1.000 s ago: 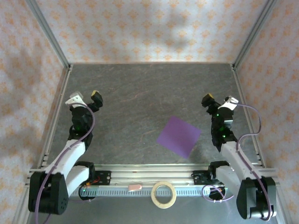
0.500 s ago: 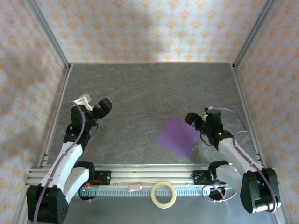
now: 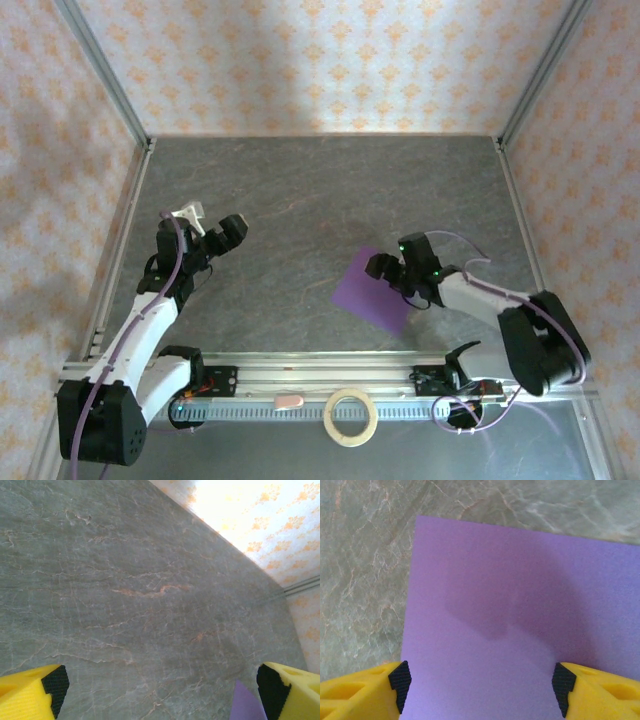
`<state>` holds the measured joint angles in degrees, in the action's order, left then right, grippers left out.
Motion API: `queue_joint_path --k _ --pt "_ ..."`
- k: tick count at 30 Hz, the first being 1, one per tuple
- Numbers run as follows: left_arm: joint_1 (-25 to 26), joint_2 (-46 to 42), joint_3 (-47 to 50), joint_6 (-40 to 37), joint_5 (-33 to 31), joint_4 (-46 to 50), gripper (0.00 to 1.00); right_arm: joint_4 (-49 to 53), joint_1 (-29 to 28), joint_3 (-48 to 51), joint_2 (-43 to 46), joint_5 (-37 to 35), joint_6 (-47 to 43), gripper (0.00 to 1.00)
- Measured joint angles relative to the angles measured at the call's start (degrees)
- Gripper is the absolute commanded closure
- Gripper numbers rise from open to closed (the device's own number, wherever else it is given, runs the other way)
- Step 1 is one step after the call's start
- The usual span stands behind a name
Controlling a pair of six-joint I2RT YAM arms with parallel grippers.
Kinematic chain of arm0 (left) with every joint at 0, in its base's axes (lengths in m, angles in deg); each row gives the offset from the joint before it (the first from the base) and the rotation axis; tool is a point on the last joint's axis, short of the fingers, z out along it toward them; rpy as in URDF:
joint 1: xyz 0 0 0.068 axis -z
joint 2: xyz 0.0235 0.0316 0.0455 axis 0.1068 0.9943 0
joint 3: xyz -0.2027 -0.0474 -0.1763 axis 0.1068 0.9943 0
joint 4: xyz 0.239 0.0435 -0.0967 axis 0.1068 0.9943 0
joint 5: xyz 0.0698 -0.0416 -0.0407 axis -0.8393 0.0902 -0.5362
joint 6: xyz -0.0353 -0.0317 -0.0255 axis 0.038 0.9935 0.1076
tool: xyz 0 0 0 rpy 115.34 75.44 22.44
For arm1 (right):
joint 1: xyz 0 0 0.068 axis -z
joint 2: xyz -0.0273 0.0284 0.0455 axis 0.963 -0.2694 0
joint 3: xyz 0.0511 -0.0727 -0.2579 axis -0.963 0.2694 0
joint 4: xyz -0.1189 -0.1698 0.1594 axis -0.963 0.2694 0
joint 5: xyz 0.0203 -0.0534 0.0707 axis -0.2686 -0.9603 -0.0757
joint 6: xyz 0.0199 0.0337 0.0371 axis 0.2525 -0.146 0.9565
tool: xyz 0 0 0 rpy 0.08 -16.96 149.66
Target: Fold a paper plane with a square sheet of paper (pick it up from the middle)
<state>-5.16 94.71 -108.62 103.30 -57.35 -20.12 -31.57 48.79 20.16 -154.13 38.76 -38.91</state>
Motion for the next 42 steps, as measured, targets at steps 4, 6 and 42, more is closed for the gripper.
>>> queue_joint_path --k 4,6,42 --pt "0.0 -0.5 0.0 -1.2 -0.5 1.3 0.01 -0.8 -3.6 -6.2 -7.1 -1.3 -1.2 0.21" --pt "0.0 -0.5 0.1 -1.3 -0.7 2.0 0.01 -0.9 -5.2 -9.6 -10.7 -1.5 -2.4 0.20" --pt "0.0 2.0 0.3 -2.1 2.6 2.3 0.01 0.9 -6.3 -24.4 -21.7 -2.8 -9.2 0.18"
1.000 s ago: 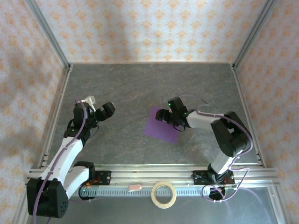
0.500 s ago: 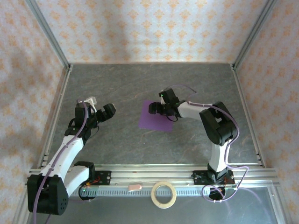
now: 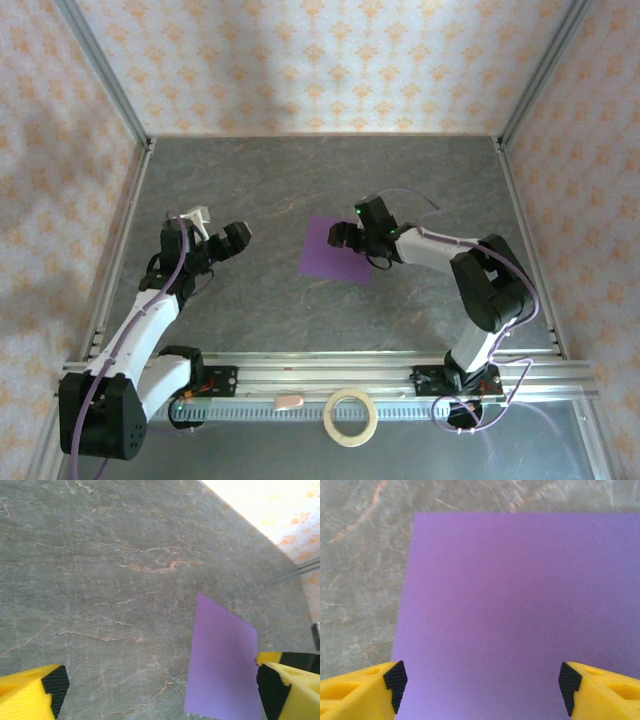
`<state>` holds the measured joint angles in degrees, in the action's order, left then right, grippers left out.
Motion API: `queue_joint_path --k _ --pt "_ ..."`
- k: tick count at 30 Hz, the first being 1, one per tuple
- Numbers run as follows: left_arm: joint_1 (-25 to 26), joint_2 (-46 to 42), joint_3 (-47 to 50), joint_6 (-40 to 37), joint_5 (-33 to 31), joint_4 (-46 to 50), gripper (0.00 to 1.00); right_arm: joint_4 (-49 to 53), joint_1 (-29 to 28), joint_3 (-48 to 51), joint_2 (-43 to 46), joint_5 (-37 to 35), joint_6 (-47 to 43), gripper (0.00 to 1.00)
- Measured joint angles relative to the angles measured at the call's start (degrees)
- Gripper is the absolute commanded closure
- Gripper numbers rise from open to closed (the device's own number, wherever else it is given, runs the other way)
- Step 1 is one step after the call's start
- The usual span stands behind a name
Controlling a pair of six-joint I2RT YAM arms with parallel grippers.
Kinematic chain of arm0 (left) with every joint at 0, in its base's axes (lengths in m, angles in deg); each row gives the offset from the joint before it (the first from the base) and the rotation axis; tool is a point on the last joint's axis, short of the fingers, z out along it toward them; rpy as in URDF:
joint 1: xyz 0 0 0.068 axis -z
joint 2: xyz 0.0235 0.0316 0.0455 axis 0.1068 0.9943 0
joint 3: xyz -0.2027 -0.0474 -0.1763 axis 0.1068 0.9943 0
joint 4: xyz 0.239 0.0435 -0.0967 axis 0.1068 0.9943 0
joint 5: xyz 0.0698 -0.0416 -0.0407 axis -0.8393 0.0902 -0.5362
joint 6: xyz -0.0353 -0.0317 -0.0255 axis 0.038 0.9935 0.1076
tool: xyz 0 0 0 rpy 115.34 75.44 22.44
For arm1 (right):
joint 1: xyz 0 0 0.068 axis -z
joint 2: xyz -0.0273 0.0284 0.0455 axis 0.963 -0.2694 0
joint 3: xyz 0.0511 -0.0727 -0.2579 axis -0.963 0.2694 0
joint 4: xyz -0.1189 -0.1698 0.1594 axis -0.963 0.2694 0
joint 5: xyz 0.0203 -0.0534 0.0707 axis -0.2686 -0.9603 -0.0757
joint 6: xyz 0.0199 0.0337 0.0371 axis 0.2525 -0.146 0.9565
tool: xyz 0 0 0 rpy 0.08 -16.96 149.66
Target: Fold a paper plane with a square sheet of paper (pick it up from the middle)
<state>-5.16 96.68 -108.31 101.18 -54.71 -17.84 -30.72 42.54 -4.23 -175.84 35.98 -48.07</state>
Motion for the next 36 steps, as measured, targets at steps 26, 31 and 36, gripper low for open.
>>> queue_joint_path --k 26,31,36 --pt "13.9 7.1 -4.3 5.1 -3.1 -1.3 0.04 -2.5 3.7 -1.7 3.1 10.2 -11.8 0.13" --pt "24.3 19.3 -14.6 5.6 -10.7 1.4 0.06 -4.9 14.7 2.8 12.4 9.2 -5.6 0.13" --pt "32.7 35.6 -29.6 6.7 -18.4 6.8 0.06 -4.2 20.0 8.5 14.0 8.6 -1.4 0.13"
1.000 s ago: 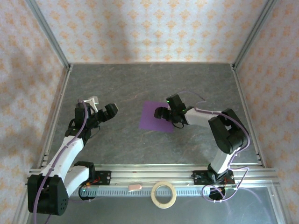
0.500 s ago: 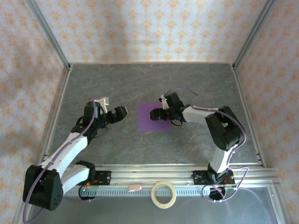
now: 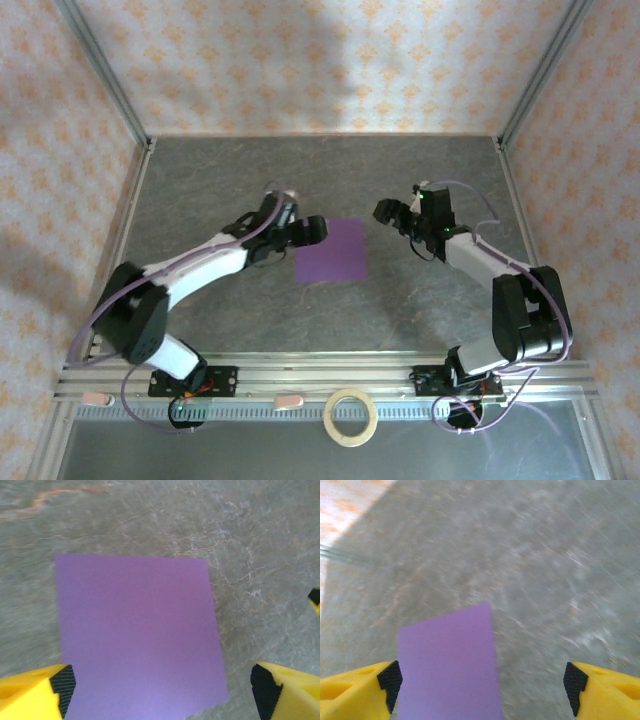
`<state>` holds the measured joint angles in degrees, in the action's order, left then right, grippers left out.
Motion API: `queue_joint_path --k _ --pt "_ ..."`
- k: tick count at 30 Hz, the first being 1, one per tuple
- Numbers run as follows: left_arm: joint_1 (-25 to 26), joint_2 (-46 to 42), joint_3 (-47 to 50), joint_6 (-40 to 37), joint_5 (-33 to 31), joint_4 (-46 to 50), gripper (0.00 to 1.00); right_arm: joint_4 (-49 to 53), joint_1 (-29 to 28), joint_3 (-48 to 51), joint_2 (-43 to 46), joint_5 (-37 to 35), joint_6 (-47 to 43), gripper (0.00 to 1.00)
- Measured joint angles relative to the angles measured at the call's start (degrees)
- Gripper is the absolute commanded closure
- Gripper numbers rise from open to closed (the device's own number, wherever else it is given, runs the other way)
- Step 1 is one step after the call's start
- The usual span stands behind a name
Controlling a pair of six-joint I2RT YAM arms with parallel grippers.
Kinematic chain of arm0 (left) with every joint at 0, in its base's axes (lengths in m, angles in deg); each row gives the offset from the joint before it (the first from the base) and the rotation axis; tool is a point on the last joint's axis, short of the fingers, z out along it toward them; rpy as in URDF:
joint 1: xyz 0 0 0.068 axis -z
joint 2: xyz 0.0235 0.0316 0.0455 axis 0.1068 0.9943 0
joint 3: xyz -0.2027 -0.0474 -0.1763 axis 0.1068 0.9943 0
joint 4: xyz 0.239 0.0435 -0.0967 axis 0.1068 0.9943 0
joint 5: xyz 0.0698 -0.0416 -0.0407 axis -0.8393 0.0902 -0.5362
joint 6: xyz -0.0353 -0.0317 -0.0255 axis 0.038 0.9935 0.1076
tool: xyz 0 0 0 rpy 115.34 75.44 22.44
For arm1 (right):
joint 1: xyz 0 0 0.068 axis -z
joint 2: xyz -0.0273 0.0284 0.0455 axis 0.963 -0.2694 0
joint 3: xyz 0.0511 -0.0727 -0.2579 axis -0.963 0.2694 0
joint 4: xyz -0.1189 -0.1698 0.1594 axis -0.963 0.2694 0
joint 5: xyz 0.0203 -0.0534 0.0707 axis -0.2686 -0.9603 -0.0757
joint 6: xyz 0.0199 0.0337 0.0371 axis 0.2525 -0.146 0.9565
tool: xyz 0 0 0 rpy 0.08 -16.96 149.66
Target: Fold a paper plane with a square sheet of paper (pick it up from the middle)
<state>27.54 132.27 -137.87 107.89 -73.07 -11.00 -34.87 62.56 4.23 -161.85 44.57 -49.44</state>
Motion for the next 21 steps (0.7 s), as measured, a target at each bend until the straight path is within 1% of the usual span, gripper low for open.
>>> queue_joint_path --k 3,5,9,14,17,21 --pt "3.5 8.1 -7.6 1.1 -3.7 3.9 0.04 2.0 1.5 2.8 0.5 -0.9 1.8 0.09" --pt "5.0 12.3 -12.0 1.9 -5.4 6.6 0.01 2.7 1.8 4.5 2.1 -1.6 2.8 0.00" --pt "7.1 20.2 -20.5 3.7 -7.5 12.5 0.01 4.0 1.8 6.7 7.1 -3.6 4.0 0.01" --pt "7.9 27.8 -28.8 6.4 -10.1 19.5 0.01 5.3 1.8 7.0 11.2 -5.7 4.6 0.01" --pt "7.9 30.3 -31.0 7.5 -10.6 22.7 0.01 6.8 1.8 7.0 12.3 -6.9 4.8 0.00" --pt "7.9 31.8 -32.6 7.9 -11.9 26.3 0.01 8.6 1.8 7.0 12.4 -6.8 4.6 0.00"
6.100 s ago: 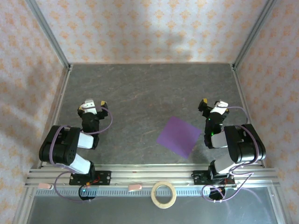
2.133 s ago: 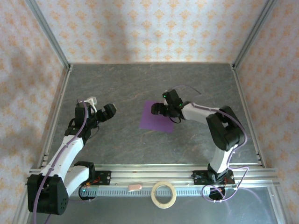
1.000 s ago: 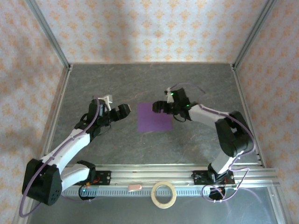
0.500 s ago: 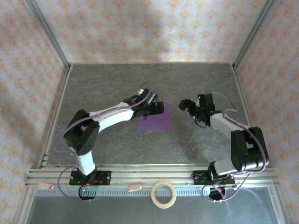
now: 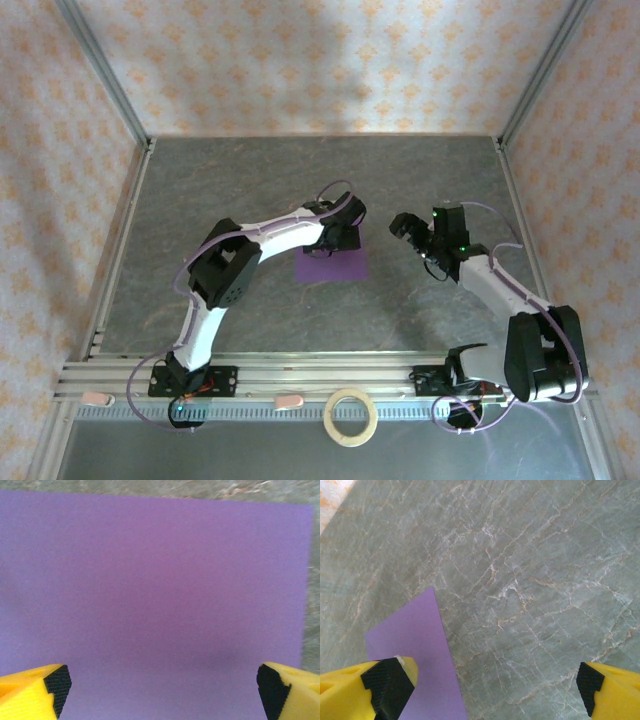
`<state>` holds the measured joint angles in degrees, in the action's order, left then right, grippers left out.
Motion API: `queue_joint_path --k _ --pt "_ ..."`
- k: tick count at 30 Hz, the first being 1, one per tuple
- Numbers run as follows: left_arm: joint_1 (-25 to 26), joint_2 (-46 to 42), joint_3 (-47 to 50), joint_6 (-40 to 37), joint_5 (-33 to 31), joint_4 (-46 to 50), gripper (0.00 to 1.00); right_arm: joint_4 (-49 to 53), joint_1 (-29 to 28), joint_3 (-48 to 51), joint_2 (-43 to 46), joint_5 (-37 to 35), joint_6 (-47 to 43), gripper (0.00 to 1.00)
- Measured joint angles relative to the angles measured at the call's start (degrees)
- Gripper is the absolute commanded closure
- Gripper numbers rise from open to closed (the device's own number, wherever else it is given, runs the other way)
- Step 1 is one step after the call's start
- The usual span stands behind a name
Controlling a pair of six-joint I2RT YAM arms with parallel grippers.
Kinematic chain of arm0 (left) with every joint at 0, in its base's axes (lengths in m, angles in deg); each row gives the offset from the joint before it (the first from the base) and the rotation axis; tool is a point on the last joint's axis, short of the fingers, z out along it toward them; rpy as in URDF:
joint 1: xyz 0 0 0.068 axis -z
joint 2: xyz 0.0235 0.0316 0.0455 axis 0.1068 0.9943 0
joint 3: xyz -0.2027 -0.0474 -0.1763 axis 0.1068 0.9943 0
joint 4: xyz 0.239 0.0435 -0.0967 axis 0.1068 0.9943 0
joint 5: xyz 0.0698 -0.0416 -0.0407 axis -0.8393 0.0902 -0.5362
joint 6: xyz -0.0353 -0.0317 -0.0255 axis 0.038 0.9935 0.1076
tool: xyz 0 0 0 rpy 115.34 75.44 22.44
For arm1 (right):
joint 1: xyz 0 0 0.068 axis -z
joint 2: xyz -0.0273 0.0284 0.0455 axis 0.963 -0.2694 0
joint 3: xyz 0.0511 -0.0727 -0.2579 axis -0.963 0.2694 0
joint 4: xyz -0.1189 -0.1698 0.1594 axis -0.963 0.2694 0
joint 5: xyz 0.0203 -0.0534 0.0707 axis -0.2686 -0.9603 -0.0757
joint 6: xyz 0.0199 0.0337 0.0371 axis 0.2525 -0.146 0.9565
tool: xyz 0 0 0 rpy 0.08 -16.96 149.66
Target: Fold a paper plane with a square sheet of paper (pick it up from the middle)
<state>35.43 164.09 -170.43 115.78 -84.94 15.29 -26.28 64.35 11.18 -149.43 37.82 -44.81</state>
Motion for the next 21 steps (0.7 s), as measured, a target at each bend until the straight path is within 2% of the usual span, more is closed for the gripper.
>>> queue_joint_path --k 21 --pt "0.0 4.1 -4.8 -0.7 -0.8 5.2 0.00 1.8 0.0 0.0 0.0 1.0 -1.6 0.01"
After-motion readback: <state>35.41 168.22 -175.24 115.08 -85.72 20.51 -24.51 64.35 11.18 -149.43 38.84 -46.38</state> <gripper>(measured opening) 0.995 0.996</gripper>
